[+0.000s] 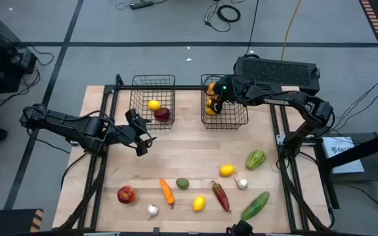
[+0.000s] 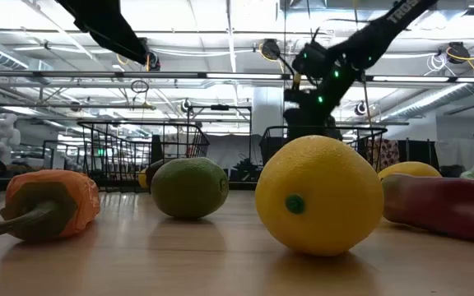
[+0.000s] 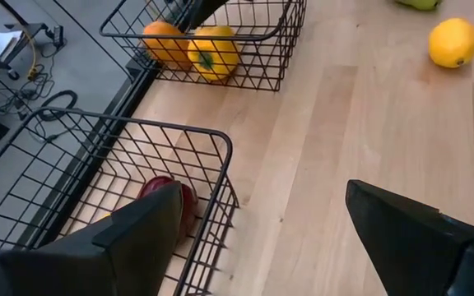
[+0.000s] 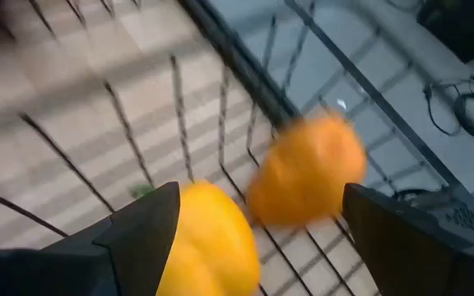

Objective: Sort produce into baskets
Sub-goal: Put the brown potato into the right mesh basket, then put the red red apple into the left mesh basket

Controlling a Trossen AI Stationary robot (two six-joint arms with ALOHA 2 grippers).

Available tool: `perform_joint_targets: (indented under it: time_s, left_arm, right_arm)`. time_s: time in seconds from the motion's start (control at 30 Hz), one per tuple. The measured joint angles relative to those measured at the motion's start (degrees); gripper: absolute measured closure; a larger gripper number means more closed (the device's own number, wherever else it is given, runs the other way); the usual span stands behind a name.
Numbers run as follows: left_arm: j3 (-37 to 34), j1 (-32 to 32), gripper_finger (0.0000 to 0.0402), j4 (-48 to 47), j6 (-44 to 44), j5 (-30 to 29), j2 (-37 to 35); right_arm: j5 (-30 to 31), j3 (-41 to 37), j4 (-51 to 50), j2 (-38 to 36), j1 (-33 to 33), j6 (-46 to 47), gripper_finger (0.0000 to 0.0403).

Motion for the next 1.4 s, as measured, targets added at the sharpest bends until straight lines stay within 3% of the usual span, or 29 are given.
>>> perform_joint_targets:
  time_s: [0.2,0.33,0.5,0.67,0.83,1.03,1.17,1.4]
  left_arm:
    - [0.00,-0.13,0.0057,-0.04,-0.47,-0.14,0.00]
    - [0.00,-0.60,0.0057,-0.08,-1.26,-0.07,0.00]
    - [0.00,-1.91,0.0057,-0.02,-1.73,0.69,0.53]
    - [0.00,-3.40,0.0057,1.01,-2.88,0.92,2.63]
    - [0.00,-6.24,0.0057,-0.34,-7.12,4.17,5.60]
    - [0.00,-11.58,0.0057,-8.26,-16.16,8.61,5.97]
    - [0.00,-15.37,0.0057,-10.61,-22.09,10.19,5.97]
    - [0.00,-22.78,0.0057,-13.08,-32.10,13.56,5.97]
  right_arm:
    - [1.69,3.13,-4.19,-6.44,4.24,3.56,0.0072]
    - [1.59,3.40,-7.94,-13.80,10.51,6.69,0.0072]
    - [1.57,3.40,-13.69,-21.65,23.01,12.72,0.0071]
    - [2.43,-0.53,-10.17,-23.67,37.69,19.81,0.0071]
    - [5.49,-7.26,2.01,-20.46,49.78,22.75,0.0071]
    - [7.54,-10.15,18.34,-9.79,58.12,27.71,0.0071]
    - [8.74,-8.47,26.26,-0.50,59.96,26.35,0.0071]
    - [8.98,-1.90,26.68,11.17,58.55,24.05,0.0071]
